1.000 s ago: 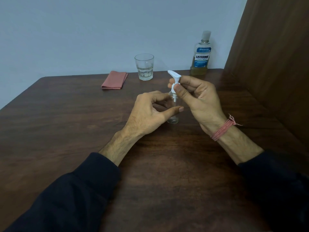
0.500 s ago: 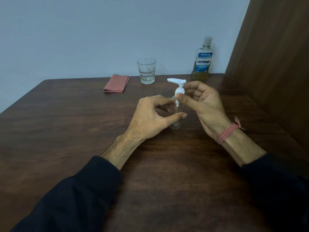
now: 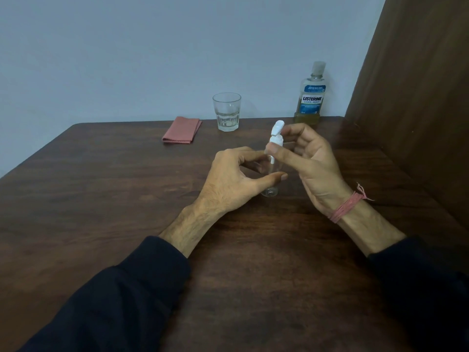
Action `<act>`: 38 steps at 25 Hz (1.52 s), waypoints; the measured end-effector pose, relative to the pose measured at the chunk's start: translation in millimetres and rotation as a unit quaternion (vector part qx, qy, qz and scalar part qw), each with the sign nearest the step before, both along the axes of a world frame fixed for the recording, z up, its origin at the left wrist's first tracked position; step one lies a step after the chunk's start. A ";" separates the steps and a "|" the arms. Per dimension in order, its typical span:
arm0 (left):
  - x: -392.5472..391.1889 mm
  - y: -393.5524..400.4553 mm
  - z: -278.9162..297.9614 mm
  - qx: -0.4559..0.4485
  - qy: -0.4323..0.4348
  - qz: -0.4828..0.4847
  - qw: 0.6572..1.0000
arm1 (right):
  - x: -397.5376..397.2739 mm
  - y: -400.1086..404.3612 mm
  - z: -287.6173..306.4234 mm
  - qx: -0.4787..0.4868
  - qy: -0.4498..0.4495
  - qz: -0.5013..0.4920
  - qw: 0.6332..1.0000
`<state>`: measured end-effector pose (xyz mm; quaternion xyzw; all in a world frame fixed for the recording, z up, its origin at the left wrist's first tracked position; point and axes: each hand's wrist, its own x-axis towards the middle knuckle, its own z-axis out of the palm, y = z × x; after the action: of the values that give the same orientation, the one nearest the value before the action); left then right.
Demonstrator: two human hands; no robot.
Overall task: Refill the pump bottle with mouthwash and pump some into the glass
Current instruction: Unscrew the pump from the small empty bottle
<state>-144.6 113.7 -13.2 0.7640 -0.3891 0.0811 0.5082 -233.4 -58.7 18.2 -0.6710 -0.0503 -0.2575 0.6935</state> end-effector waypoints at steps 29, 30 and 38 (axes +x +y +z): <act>-2.7 1.1 1.7 0.003 0.003 0.003 1.000 | 0.5 4.4 -1.8 -0.032 -0.033 -0.023 0.999; -2.8 1.2 1.7 0.003 0.004 0.005 1.000 | 0.2 4.1 1.1 -0.021 -0.042 -0.023 0.999; -3.8 -1.8 1.0 -0.004 0.014 0.004 1.000 | -7.3 -17.5 27.7 0.145 -0.065 0.013 0.987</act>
<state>-148.4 111.9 -12.2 0.7643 -0.3786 0.0737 0.5168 -240.7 -76.1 45.9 -0.5449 -0.0659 -0.2957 0.7818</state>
